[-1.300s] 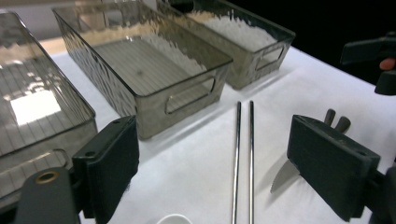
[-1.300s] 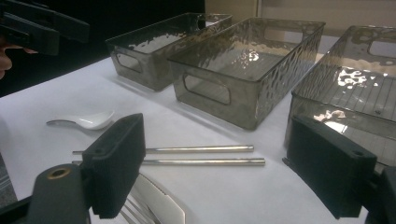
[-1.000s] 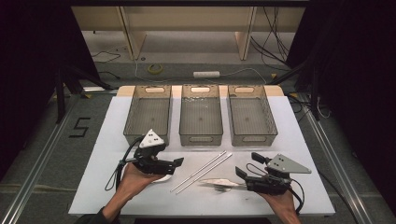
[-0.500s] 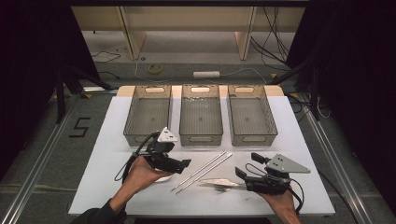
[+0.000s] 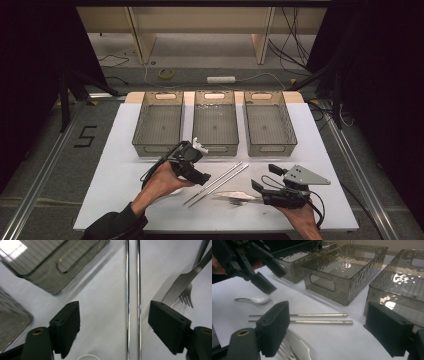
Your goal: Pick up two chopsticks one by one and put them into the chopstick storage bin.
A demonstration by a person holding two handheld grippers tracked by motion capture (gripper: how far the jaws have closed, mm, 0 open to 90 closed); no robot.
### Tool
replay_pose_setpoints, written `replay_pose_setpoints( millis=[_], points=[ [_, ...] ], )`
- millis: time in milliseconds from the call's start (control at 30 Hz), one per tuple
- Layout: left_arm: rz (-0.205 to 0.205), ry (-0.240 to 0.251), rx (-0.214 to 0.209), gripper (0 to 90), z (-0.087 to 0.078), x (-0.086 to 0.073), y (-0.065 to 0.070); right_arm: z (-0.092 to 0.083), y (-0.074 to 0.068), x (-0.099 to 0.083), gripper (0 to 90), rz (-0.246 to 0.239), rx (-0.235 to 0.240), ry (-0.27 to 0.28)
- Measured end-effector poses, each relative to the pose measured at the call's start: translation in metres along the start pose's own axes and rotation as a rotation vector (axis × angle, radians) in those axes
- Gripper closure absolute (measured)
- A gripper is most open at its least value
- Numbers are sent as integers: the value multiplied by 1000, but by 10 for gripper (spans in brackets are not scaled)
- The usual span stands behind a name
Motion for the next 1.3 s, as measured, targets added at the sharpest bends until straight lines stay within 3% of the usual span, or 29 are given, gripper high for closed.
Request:
replay_pose_setpoints(
  millis=[167,400,633,1033,1300],
  points=[
    [40,-78,-20,295,13,0,5,1,-1,-1,207,-7,-4,-18],
    [79,-124,-34,369,28,-1,11,3,-1,-2,208,-5,0,-27],
    [131,-133,-25,465,36,4,19,3,-1,-3,207,-6,4,-31],
    [149,-167,-43,639,46,7,27,4,-2,-3,208,-9,10,-35],
    [149,-187,-53,676,51,6,28,4,-2,-3,208,-9,11,-36]
  ],
)
Point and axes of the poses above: each handheld gripper's, and its own axes: z roughly forward along the jaws, x roughly out of its top, y roughly to its right, the point moved 6 cm from there along z, roughly forward along the jaws, and after that the axes turned 12 degrees about x, right-handed, at the moved point
